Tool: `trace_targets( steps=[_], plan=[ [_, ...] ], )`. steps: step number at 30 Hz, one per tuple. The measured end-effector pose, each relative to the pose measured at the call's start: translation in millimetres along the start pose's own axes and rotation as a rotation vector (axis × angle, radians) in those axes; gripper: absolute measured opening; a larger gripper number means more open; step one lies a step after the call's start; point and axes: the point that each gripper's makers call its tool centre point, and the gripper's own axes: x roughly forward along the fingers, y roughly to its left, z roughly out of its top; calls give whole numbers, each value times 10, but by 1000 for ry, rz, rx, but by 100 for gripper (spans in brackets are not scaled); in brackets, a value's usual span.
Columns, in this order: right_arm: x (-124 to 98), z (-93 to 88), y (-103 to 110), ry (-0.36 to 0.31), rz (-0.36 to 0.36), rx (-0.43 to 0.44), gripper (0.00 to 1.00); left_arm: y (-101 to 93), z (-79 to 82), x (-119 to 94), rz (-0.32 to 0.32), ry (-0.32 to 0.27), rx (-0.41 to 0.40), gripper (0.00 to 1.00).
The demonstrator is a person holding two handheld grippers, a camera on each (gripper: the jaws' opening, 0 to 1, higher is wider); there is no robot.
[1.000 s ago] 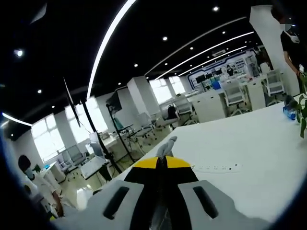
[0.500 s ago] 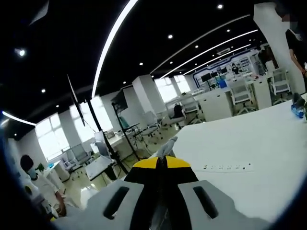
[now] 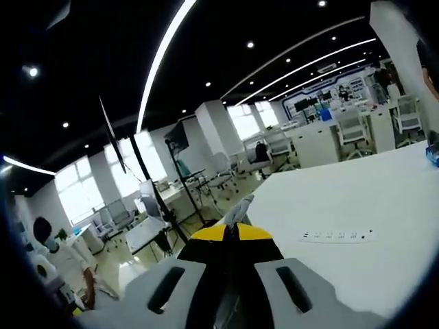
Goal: Fold the towel on the table until its edges align and the towel forms a compact rectangular stack.
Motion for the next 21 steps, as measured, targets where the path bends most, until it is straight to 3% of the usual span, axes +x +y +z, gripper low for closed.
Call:
trace_targets(
  steps=[12,21],
  plan=[
    [189,-146,91,36,16,-7,1,119,-131,-123,34,13,-36,3],
    [338,-400,66,83,-1,-1,1,265,-358,-238,85,53,-72,3]
  ],
)
